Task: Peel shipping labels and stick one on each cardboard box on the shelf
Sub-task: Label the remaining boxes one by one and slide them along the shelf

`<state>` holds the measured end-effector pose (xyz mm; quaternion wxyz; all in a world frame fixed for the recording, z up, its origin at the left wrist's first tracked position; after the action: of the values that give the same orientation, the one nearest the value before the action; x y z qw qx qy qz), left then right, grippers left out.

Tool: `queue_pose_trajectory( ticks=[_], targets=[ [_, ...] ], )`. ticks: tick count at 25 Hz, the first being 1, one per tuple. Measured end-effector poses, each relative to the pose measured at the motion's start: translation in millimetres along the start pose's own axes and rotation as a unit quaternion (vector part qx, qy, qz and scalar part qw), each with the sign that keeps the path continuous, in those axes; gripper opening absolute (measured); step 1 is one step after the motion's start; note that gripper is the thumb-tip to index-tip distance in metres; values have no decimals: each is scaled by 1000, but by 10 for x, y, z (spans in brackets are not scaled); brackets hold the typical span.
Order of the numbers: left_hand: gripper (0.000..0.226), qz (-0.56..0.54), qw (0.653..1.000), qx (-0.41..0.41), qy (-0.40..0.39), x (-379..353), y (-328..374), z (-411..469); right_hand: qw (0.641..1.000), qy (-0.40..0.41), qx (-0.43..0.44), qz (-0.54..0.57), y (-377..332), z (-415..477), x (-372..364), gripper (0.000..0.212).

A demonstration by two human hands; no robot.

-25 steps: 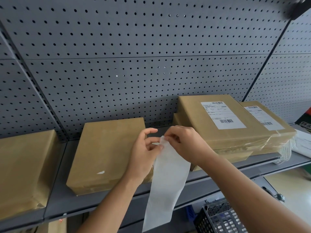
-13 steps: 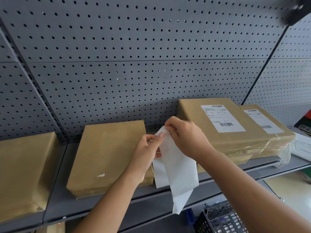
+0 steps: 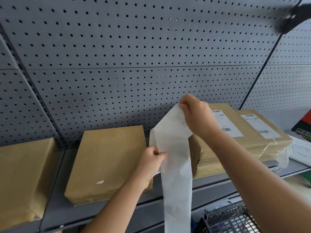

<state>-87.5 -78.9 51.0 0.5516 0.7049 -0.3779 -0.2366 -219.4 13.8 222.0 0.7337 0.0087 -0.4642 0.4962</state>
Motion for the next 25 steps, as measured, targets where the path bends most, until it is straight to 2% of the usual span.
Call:
queue_pose_trajectory(
  ticks=[3, 7, 11, 13, 16, 20, 23, 25],
  targets=[
    [12, 31, 999, 11, -3, -32, -42, 12, 999, 50, -5, -22, -56, 250, 244, 16],
    [38, 44, 999, 23, 7, -32, -91, 67, 995, 94, -10, -34, -141, 437, 460, 19],
    [7, 35, 999, 35, 5, -50, -113, 95, 990, 136, -27, -23, -129, 581, 669, 18],
    [7, 48, 998, 40, 15, -38, -151, 138, 989, 146, -29, -13, -126, 624, 751, 18],
    [15, 78, 996, 36, 28, -14, -151, 174, 990, 139, -10, 11, -188, 581, 767, 18],
    [22, 60, 998, 15, 26, -5, -115, 176, 993, 108, 26, 39, -271, 393, 614, 17],
    [32, 181, 983, -23, -32, -131, -118, 130, 996, 74, 38, 33, -242, 221, 364, 16],
    [34, 232, 971, -47, -43, -179, -104, 104, 997, 55, 43, 27, -193, 121, 210, 16]
  ],
)
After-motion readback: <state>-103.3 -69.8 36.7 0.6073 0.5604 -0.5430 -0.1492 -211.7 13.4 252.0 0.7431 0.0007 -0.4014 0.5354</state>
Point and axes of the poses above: each hand's wrist, its own z-axis towards the middle knuckle, its own x-axis out of the back of the hand, y = z × x, the point moved 9 cm from there along z, towards the middle knuckle, and after that the axes turned 6 degrees about y, right-handed, at the moved point
